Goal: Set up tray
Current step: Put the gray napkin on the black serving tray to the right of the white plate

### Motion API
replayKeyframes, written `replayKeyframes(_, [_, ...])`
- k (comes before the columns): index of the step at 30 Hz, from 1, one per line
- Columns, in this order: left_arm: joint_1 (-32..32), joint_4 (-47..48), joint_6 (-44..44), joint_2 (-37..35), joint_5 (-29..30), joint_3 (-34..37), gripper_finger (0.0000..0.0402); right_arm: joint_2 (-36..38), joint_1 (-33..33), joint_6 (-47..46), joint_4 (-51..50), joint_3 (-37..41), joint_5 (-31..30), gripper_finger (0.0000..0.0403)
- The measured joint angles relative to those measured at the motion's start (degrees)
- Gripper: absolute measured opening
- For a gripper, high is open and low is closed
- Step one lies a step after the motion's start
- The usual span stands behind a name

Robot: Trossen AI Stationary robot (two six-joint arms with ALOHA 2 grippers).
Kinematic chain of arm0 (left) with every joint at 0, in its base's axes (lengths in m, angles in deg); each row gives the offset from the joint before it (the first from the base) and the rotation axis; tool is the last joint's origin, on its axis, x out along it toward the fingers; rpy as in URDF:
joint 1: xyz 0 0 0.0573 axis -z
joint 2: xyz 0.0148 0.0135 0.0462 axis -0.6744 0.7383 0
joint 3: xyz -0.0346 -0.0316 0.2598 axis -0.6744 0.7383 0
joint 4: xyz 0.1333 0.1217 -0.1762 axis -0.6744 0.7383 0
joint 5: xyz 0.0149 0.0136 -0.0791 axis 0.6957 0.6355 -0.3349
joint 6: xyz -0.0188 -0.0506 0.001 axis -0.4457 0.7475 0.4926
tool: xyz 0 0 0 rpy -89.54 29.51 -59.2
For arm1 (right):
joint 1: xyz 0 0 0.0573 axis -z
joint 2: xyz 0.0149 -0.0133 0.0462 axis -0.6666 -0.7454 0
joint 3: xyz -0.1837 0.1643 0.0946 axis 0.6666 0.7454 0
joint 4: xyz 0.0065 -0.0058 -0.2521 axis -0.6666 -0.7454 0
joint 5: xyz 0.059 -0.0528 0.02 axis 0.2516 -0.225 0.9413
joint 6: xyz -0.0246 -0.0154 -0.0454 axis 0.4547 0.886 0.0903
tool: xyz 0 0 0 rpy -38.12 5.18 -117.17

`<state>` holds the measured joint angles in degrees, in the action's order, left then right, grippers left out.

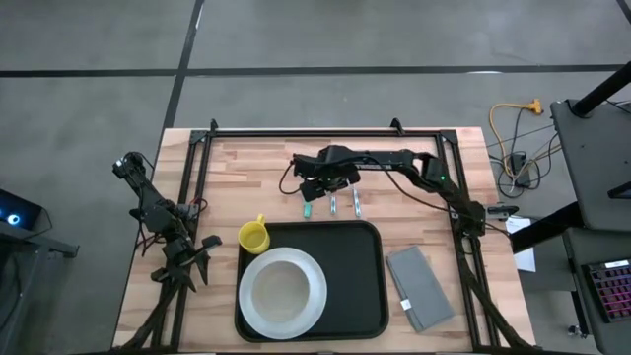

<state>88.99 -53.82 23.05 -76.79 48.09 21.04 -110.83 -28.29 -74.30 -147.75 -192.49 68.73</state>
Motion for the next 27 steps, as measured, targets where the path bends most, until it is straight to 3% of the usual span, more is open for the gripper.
replayKeyframes(12, [0.0,0.0,0.0,0.0,0.0,0.0,0.0132,1.8,-0.1,1.9,-5.6,-2.5,-2.1,0.0142])
replayKeyframes(27, [0.0,0.0,0.0,0.0,0.0,0.0,0.0132,4.2,-10.2,-6.2,-24.5,-2.0,2.4,0.0148])
